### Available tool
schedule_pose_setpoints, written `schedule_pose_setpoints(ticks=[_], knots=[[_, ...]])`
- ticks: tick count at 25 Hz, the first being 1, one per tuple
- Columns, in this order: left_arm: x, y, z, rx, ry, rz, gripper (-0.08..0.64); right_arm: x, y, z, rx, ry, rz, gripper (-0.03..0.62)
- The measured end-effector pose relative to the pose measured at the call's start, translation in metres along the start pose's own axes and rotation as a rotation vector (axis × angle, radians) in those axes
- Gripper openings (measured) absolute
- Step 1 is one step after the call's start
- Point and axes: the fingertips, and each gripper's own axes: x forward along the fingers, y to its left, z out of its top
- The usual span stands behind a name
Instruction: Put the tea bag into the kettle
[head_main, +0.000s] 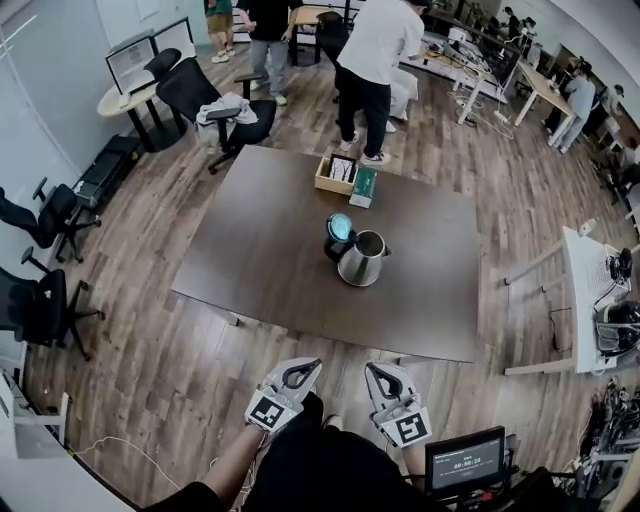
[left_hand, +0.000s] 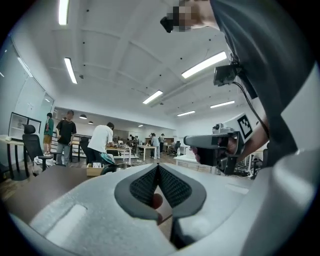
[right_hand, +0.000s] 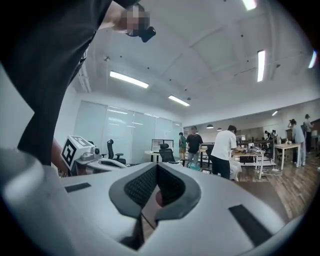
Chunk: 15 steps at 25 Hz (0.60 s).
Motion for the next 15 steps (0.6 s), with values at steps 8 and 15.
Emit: schedule_pose_setpoints(ticks=[8, 15], knots=[[-0.041, -0.108, -0.002, -0.022, 0.084, 0.020, 0.000, -0.096, 0.052, -0.004, 0.062, -0.071, -0.005, 0.003], [-0.067, -0.152, -0.002, 0.011, 0.094, 0.020, 0.000, -0.146, 0.083, -0.010, 0.087, -0.072, -0.018, 0.003]])
